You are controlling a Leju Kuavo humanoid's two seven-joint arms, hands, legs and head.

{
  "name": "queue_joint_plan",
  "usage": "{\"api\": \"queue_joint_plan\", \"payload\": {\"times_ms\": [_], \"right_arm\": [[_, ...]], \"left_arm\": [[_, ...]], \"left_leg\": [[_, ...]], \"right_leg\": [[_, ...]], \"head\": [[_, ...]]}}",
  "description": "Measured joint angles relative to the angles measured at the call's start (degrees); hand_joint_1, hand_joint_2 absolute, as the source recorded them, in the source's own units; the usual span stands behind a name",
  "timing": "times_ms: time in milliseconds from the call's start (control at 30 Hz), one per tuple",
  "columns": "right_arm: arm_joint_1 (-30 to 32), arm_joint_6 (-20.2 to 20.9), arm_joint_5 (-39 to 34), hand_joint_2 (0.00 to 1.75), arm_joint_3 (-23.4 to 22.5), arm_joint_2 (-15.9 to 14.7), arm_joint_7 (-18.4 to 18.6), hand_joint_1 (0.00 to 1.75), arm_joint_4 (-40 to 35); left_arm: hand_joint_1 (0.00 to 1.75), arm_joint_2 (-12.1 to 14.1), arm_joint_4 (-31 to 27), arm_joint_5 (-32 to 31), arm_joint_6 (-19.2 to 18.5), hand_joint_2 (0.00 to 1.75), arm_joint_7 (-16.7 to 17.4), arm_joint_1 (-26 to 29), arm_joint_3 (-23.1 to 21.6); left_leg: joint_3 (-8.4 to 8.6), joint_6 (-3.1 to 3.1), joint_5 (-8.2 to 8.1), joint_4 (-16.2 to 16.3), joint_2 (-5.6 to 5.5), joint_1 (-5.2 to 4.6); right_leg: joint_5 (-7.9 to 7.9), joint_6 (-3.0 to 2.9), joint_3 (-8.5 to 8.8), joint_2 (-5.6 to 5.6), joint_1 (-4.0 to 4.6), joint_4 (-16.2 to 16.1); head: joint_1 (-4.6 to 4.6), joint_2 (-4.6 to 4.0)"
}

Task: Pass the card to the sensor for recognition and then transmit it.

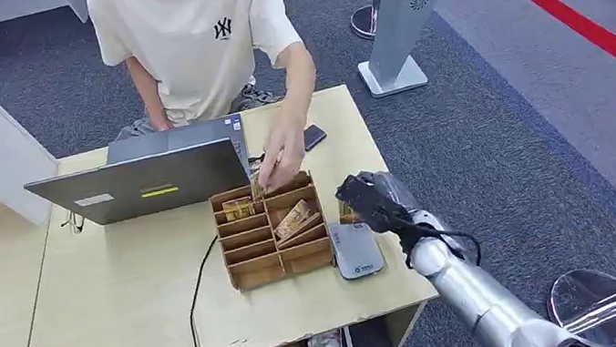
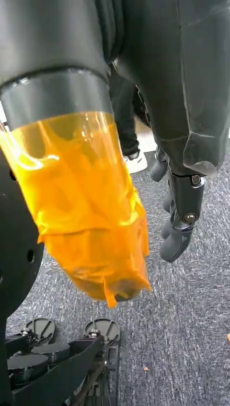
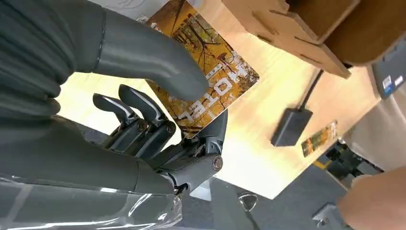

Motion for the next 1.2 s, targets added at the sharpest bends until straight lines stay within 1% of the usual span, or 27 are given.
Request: {"api": "queue_joint_plan", "payload": {"times_ms": [367, 633, 800, 967, 1200], "right_arm": [[-1.24, 1.23, -0.29, 1.75, 0.72, -1.01, -0.02, 1.75, 1.79], [-1.24, 4.85, -5.86, 1.75, 0.48, -1.27, -1.33, 1.75, 1.79], [-1.45, 7.52, -9.88, 1.75, 0.24, -1.27, -1.33, 1.75, 1.79], [-1.4, 8.31, -12.66, 1.75, 0.31, -1.44, -1.27, 1.75, 1.79], [-0.85, 8.39, -13.64, 1.75, 0.42, -2.05, -0.81, 1.75, 1.79]], "left_arm": [[0.0, -0.02, -0.33, 1.12, -0.04, 0.0, 0.04, 0.08, 0.46], [0.0, -0.04, -0.46, 1.6, -0.02, 0.0, 0.07, 0.09, 0.96], [0.0, -0.07, -0.46, 1.93, 0.13, 0.0, 0.02, 0.09, 1.33], [0.0, -0.11, -0.46, 2.4, 0.17, 0.0, -0.02, 0.09, 1.4], [0.0, -0.11, -0.46, 2.82, 0.24, 0.0, -0.02, 0.09, 1.4]], "left_leg": [[0.0, 0.0, 0.0, 0.0, 0.0, 0.0], [0.0, 0.0, 0.0, 0.0, 0.0, 0.0], [0.0, 0.0, 0.0, 0.0, 0.0, 0.0], [0.01, 0.0, 0.0, 0.01, 0.0, 0.0], [0.01, 0.0, 0.0, 0.01, 0.0, 0.0]], "right_leg": [[0.0, 0.0, 0.0, 0.0, 0.0, 0.0], [0.0, 0.0, 0.0, 0.0, 0.0, 0.0], [0.0, 0.0, 0.0, 0.0, 0.0, 0.0], [0.0, 0.0, 0.0, 0.0, 0.0, 0.0], [0.0, 0.0, 0.0, 0.0, 0.0, 0.0]], "head": [[0.0, 0.0], [0.02, 0.0], [0.0, 0.0], [0.02, 0.0], [0.0, 0.0]]}}
